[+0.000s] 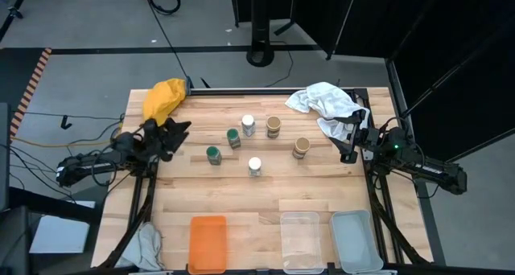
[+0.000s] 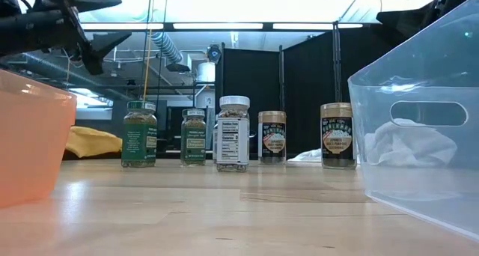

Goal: Sort spices by type
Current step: Put the bottom brown spice bottle into the gray bin

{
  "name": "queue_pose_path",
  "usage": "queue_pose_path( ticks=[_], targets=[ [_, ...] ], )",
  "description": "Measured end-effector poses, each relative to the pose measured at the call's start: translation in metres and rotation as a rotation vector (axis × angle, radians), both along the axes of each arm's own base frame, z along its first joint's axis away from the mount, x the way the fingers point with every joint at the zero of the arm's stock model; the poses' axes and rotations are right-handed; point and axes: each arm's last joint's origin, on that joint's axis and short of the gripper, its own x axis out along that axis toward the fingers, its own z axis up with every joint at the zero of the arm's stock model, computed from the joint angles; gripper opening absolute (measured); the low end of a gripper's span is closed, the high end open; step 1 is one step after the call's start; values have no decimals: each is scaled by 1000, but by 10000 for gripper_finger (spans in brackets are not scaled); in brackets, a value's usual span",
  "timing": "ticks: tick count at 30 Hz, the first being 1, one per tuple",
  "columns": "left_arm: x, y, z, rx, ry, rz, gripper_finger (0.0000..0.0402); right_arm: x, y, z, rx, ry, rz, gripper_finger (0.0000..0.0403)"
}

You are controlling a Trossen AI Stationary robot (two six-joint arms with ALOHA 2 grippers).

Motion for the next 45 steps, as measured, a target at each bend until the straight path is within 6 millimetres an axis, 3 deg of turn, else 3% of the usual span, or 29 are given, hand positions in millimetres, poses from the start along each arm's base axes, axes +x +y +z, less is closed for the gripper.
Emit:
queue_pose_path(
  ticks=[3, 9, 16, 25, 30, 38, 42, 45],
  targets=[
    [-3, 2, 4, -121, -96, 24, 305, 0, 0, 0, 0, 0, 0, 337],
    [-12, 4, 17, -145, -266, 145, 305, -2, 1, 5, 6, -53, 28, 337],
    [-18, 4, 24, -168, -377, 140, 305, -12, 10, 25, 341, -328, 406, 337],
    [-19, 5, 23, -175, -371, 199, 305, -39, 20, 50, 332, -668, 643, 337],
    [-20, 7, 22, -208, -374, 260, 305, -46, 21, 54, 284, -770, 612, 337],
    [-20, 7, 22, -227, -387, 259, 305, -52, 14, 63, 426, -973, 394, 337],
    [-22, 6, 26, -238, -442, 206, 305, -63, 18, 93, 382, -975, 384, 337],
    [-24, 5, 29, -221, -471, 176, 305, -70, 20, 125, 349, -845, 238, 337]
  ],
)
